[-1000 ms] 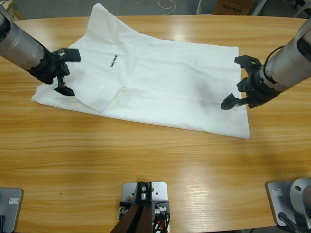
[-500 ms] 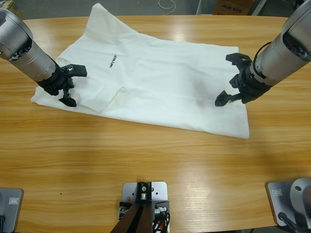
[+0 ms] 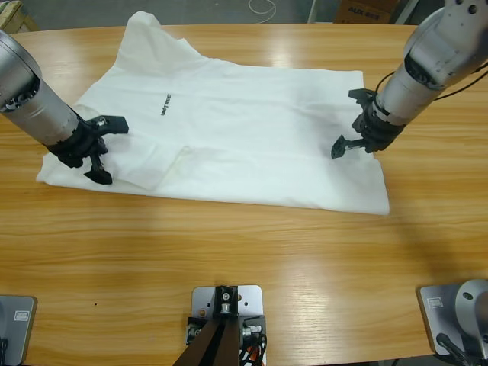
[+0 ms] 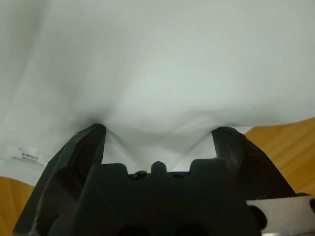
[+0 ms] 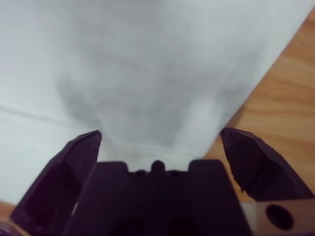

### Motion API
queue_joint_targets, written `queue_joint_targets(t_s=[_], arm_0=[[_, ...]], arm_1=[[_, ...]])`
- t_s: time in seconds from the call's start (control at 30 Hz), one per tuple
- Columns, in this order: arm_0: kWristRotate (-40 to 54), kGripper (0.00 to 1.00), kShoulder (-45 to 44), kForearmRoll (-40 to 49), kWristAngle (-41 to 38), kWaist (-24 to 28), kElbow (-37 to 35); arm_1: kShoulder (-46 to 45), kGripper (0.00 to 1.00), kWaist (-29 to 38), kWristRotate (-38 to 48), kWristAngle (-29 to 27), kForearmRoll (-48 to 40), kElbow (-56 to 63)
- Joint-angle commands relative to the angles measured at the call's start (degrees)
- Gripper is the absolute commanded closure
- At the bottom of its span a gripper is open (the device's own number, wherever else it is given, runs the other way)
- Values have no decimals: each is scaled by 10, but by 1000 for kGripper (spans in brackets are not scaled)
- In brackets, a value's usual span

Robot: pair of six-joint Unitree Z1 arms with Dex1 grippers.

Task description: Fold clothes

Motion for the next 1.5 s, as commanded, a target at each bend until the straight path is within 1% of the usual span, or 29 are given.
queue_joint_targets(t_s=[0.03,0.13,0.23,0.33,0.37,0.47,0.57,0.6,0.63,0.7,0.8,0.83,0.87,0.9,0.93,0.97,1.03,1.1,1.13,1.3,1.33,1.37,1.5], arm_0=[[-40,175,1,45,-21,-62,30],[-45,174,-7,59,-22,-69,32],[-45,174,-8,62,-22,-68,36],[-48,173,-7,62,-22,-68,37],[-48,170,-7,62,-22,-68,36],[-49,170,-13,62,-22,-68,30],[-59,147,-37,60,-26,-69,15],[-63,125,-46,59,-28,-69,9],[-66,124,-54,59,-34,-69,3],[-72,119,-66,58,-46,-73,-10],[-93,119,-85,59,-56,-84,-26],[-101,119,-94,59,-59,-88,-32],[-110,116,-100,58,-61,-91,-36],[-124,115,-106,58,-62,-92,-43],[-146,116,-111,57,-60,-93,-50],[-170,125,-113,56,-53,-93,-54],[-256,142,-105,57,-29,-93,-55],[-359,141,-103,57,-37,-96,-52],[-390,142,-96,56,-48,-105,-57],[-510,150,-33,52,-57,-156,-98],[-532,180,-23,35,-57,-161,-97],[-553,187,-13,21,-57,-165,-94],[-602,184,33,6,-44,-168,-93]], arm_1=[[63,0,-15,-17,-26,-10,-26],[67,0,-48,-24,-53,-5,-36],[62,0,-77,-25,-97,17,-50],[51,0,-91,-24,-130,28,-49],[44,0,-93,-24,-132,28,-48],[-5,3,-86,-25,-124,27,-49],[-95,1,-49,-52,-72,32,-54],[-117,4,-33,-54,-64,46,-60],[-131,4,-15,-52,-58,65,-64],[-148,4,19,-40,-56,82,-60],[-153,9,45,-6,-51,73,-19],[-151,19,48,0,-49,68,-6],[-149,71,48,2,-41,64,0],[-149,240,48,2,-36,61,3],[-151,449,48,2,-35,58,4],[-154,510,48,2,-34,56,4],[-163,515,48,2,-21,56,3],[-174,515,48,3,-19,56,6],[-178,515,48,3,-19,56,10],[-197,515,48,2,-23,56,35],[-200,515,48,1,-22,56,38],[-202,515,48,1,-21,56,41],[-213,512,48,1,-25,56,51]])
